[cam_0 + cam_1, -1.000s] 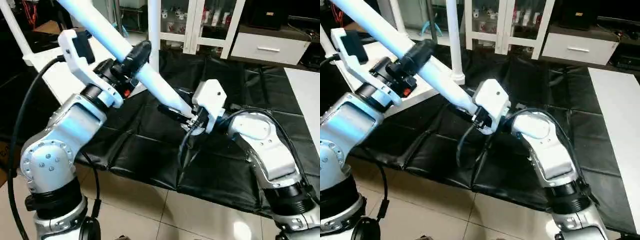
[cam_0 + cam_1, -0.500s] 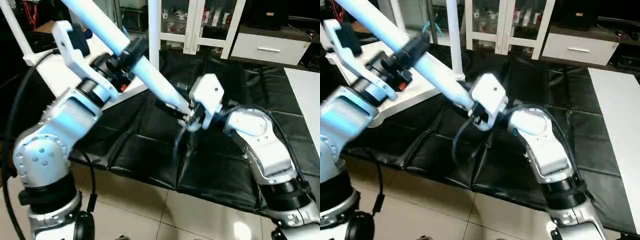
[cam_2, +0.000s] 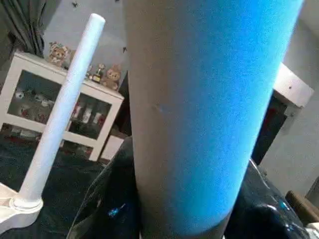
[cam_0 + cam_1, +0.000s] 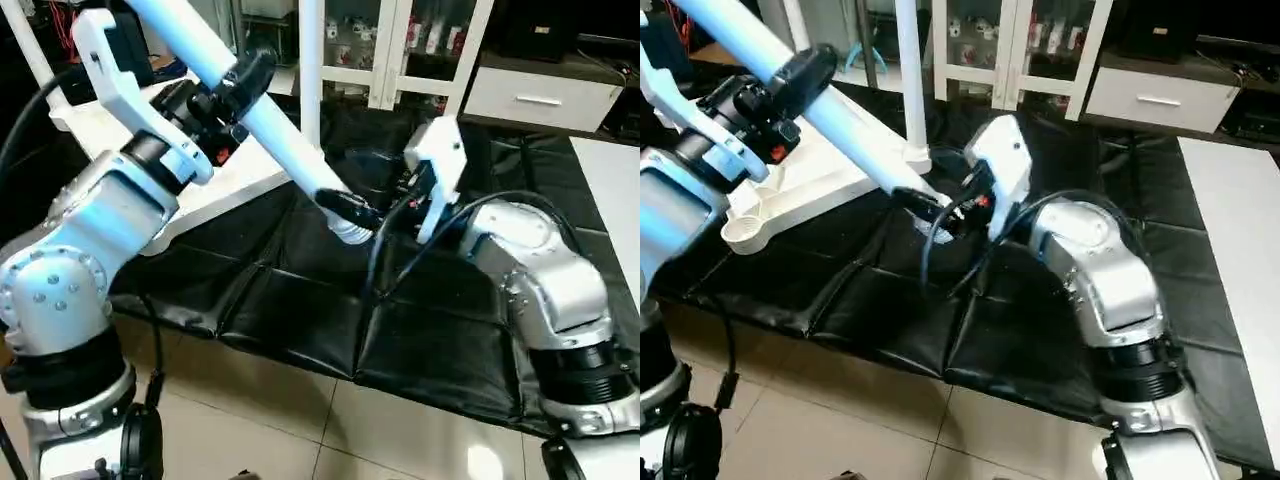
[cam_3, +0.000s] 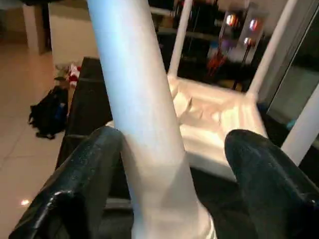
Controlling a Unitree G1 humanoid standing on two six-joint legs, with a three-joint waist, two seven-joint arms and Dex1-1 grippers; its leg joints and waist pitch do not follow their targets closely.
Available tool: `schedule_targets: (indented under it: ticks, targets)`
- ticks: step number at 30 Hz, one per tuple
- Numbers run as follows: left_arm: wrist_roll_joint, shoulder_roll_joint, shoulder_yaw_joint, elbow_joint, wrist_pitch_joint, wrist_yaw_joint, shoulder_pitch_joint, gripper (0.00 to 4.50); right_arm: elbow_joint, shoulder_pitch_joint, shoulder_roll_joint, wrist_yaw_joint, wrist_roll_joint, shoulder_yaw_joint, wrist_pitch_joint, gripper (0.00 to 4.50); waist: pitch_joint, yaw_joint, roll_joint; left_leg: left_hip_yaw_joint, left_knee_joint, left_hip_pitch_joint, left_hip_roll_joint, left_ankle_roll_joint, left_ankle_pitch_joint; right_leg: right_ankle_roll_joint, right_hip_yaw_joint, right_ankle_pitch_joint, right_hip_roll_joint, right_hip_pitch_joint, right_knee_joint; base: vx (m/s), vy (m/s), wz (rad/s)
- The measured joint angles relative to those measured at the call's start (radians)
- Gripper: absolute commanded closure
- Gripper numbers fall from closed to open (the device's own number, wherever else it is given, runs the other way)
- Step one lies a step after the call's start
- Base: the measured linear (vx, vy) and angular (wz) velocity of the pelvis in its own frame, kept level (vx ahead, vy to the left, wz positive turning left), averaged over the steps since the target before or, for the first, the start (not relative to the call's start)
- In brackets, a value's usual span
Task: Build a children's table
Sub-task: Pick table leg
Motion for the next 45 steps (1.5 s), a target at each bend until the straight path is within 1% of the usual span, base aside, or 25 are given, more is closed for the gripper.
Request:
schedule_targets:
  ticks: [3, 6, 8, 10, 12, 18, 22, 24, 25, 27, 30, 35, 38, 39, 42, 45]
  targets:
    - [-0.006, 0.010, 0.000, 0.017, 0.006, 0.000, -0.019, 2.78, 0.024, -0.025, 0.004, -0.008, 0.071, -0.053, 0.073, 0.81, 0.000, 0.000, 0.000, 0.000, 0.000, 0.000, 0.000, 0.000, 0.000, 0.000, 0.000, 0.000, 0.000, 0.000, 0.000, 0.000, 0.000, 0.00]
    - [-0.016, 0.018, 0.001, 0.023, 0.007, -0.009, -0.024, 2.78, 0.072, -0.101, 0.014, -0.047, 0.173, -0.188, 0.145, 0.81, 0.000, 0.000, 0.000, 0.000, 0.000, 0.000, 0.000, -0.001, 0.000, 0.000, 0.000, 0.000, 0.000, 0.000, 0.001, 0.000, 0.000, 0.00]
    - [-0.019, 0.021, 0.003, 0.026, 0.008, -0.009, -0.024, 2.78, 0.074, -0.117, 0.002, -0.050, 0.203, -0.230, 0.165, 0.81, 0.000, 0.002, 0.000, -0.001, 0.000, 0.000, 0.000, -0.001, 0.000, 0.000, 0.000, 0.000, 0.000, 0.000, 0.001, 0.000, 0.000, 0.00]
    - [-0.032, 0.024, 0.009, 0.027, 0.009, -0.010, -0.024, 2.78, 0.108, -0.128, -0.008, -0.053, 0.239, -0.268, 0.202, 0.81, 0.000, 0.002, 0.000, -0.001, 0.000, 0.000, 0.000, -0.001, 0.000, 0.000, 0.000, 0.000, 0.000, 0.000, 0.001, 0.000, 0.000, 0.00]
    - [-0.039, 0.026, 0.014, 0.027, 0.009, -0.010, -0.023, 2.78, 0.136, -0.131, -0.013, -0.061, 0.253, -0.291, 0.220, 0.81, 0.000, 0.003, 0.000, -0.001, 0.000, 0.000, 0.000, -0.001, 0.001, 0.000, 0.000, 0.000, 0.000, 0.000, 0.001, 0.000, 0.000, 0.00]
    - [-0.059, 0.026, 0.018, 0.028, 0.020, -0.005, -0.023, 2.78, 0.145, -0.133, -0.049, -0.045, 0.259, -0.289, 0.242, 0.81, 0.000, 0.004, 0.001, -0.001, 0.000, 0.000, 0.000, -0.001, 0.001, 0.000, 0.000, 0.000, 0.000, 0.000, 0.002, 0.000, 0.000, 0.00]
    - [-0.093, 0.013, 0.022, 0.044, 0.037, 0.042, -0.025, 2.78, 0.152, -0.148, -0.049, -0.054, 0.257, -0.285, 0.254, 0.81, 0.000, 0.003, 0.001, -0.001, 0.000, 0.000, 0.000, -0.002, 0.001, 0.000, 0.000, 0.000, 0.000, 0.000, 0.003, 0.000, 0.000, 0.00]
    - [-0.135, -0.029, 0.050, 0.070, 0.032, 0.110, -0.033, 2.78, 0.165, -0.154, -0.043, -0.084, 0.255, -0.288, 0.255, 0.81, 0.000, 0.004, 0.001, -0.001, 0.000, 0.000, 0.000, -0.002, 0.001, 0.000, -0.001, 0.000, 0.000, 0.000, 0.003, 0.000, 0.000, 0.00]
    - [-0.171, -0.067, 0.076, 0.094, 0.011, 0.163, -0.050, 2.78, 0.185, -0.158, -0.036, -0.111, 0.250, -0.294, 0.255, 0.81, 0.000, 0.004, 0.001, -0.001, 0.001, 0.000, 0.000, -0.002, 0.002, -0.001, -0.001, 0.000, 0.000, 0.000, 0.003, 0.000, 0.000, 0.00]
    - [-0.234, -0.099, 0.115, 0.108, -0.035, 0.224, -0.075, 2.78, 0.207, -0.158, -0.024, -0.140, 0.249, -0.301, 0.255, 0.81, 0.000, 0.005, 0.001, -0.002, 0.001, -0.001, 0.000, -0.003, 0.002, -0.001, -0.001, 0.001, 0.000, 0.000, 0.003, 0.000, 0.000, 0.00]
    - [-0.316, -0.107, 0.151, 0.108, -0.075, 0.245, -0.084, 2.78, 0.224, -0.158, -0.021, -0.161, 0.249, -0.321, 0.255, 0.81, 0.000, 0.009, 0.001, -0.002, 0.001, -0.001, 0.000, -0.003, 0.002, -0.001, -0.001, 0.000, 0.000, -0.001, 0.003, 0.000, 0.000, 0.00]
    - [-0.359, -0.105, 0.158, 0.108, -0.075, 0.254, -0.082, 2.78, 0.231, -0.165, -0.021, -0.169, 0.251, -0.331, 0.255, 0.81, 0.000, 0.011, 0.001, -0.002, 0.001, -0.001, 0.000, -0.003, 0.002, 0.000, -0.002, 0.000, 0.000, -0.001, 0.003, 0.000, 0.000, 0.00]
    - [-0.387, -0.104, 0.160, 0.106, -0.072, 0.264, -0.082, 2.78, 0.252, -0.188, -0.021, -0.184, 0.262, -0.349, 0.258, 0.81, 0.000, 0.014, 0.001, -0.002, 0.001, -0.001, 0.000, -0.003, 0.002, 0.000, -0.001, 0.000, 0.000, -0.001, 0.003, 0.000, 0.000, 0.00]
    - [-0.400, -0.103, 0.162, 0.106, -0.071, 0.267, -0.082, 2.78, 0.257, -0.198, -0.022, -0.192, 0.274, -0.373, 0.259, 0.81, 0.000, 0.016, 0.001, -0.002, 0.001, 0.000, 0.000, -0.003, 0.002, 0.000, -0.001, 0.000, 0.000, -0.001, 0.003, 0.000, 0.000, 0.00]
    - [-0.434, -0.078, 0.161, 0.103, -0.072, 0.275, -0.080, 2.78, 0.278, -0.210, -0.026, -0.213, 0.305, -0.420, 0.280, 0.81, 0.000, 0.021, 0.001, -0.002, 0.001, -0.001, 0.000, -0.003, 0.002, 0.000, -0.001, 0.000, 0.000, -0.001, 0.004, 0.000, 0.000, 0.00]
    - [-0.455, -0.049, 0.157, 0.085, -0.066, 0.270, -0.061, 2.78, 0.288, -0.210, -0.044, -0.213, 0.319, -0.446, 0.302, 0.81, 0.000, 0.023, 0.001, -0.002, 0.001, -0.001, 0.000, -0.004, 0.002, 0.000, -0.002, 0.000, 0.000, -0.001, 0.004, 0.000, 0.000, 0.00]
